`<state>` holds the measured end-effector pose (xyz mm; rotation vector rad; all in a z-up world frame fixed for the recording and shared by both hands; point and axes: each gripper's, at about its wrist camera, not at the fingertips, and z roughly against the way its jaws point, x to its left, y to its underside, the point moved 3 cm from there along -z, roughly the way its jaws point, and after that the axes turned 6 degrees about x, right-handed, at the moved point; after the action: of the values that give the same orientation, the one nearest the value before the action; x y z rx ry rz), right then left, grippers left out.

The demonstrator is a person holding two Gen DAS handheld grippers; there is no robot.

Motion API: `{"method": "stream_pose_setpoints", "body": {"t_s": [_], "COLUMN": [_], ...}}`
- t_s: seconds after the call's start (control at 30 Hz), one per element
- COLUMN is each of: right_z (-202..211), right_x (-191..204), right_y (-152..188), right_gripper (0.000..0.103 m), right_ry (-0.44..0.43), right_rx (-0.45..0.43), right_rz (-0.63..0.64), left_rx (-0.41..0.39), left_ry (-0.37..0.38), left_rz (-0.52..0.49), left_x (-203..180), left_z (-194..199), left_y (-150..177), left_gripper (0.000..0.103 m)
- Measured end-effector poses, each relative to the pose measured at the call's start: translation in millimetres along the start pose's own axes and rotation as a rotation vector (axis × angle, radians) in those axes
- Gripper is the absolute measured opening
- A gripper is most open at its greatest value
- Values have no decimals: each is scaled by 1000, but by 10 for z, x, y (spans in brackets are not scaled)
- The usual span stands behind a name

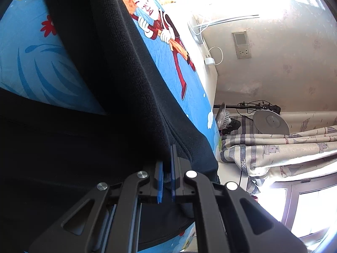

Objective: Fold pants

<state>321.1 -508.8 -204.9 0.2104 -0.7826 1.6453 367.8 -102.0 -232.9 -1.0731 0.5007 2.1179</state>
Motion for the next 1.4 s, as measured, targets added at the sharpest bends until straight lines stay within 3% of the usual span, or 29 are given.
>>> {"method": "stream_pose_setpoints", "body": {"t_s": [0.23,0.27,0.3,0.33,0.4,0.43,0.6,0.73,0.9,1.0,1.13,1.33,1.37,1.4], "right_z": [-414,-448,-487,-525,-503,-439,75,429,385,231,207,42,56,80], "right_x": [-21,-1,18,15,-3,5,10,-77,-359,-509,-537,-624,-640,-647], "right_y": [-2,-11,-24,-46,-88,-115,-301,-365,-298,-209,-116,2,13,19], "right_gripper": [63,55,35,24,10,9,7,7,7,7,7,10,12,21], "right_ry": [-17,-19,-5,16,-9,-17,-18,-2,80,116,145,247,253,247], "right_rx": [58,60,62,68,67,55,-44,-94,-64,-35,-43,-26,-34,-41], "right_rz": [-71,-56,-39,-25,-32,-22,2,16,10,4,20,39,34,31], "left_rx": [1,2,2,2,-1,-6,-29,-18,22,8,-34,-85,-76,-68], "left_ry": [1,-1,-2,-2,0,3,28,27,-1,-53,-48,-140,-148,-151], "left_rz": [-10,-10,-9,-7,-9,-14,-60,-124,-165,-153,-118,-193,-174,-150], "left_x": [50,63,53,51,33,9,-124,-140,145,389,550,462,528,599], "left_z": [49,42,3,-11,5,34,281,388,295,199,195,200,169,142], "left_y": [-30,-31,-49,-58,-60,-48,168,663,1420,1708,1864,1920,1912,1906], "left_gripper": [5,5,5,5,5,5,5,5,5,5,5,5,5,6]}}
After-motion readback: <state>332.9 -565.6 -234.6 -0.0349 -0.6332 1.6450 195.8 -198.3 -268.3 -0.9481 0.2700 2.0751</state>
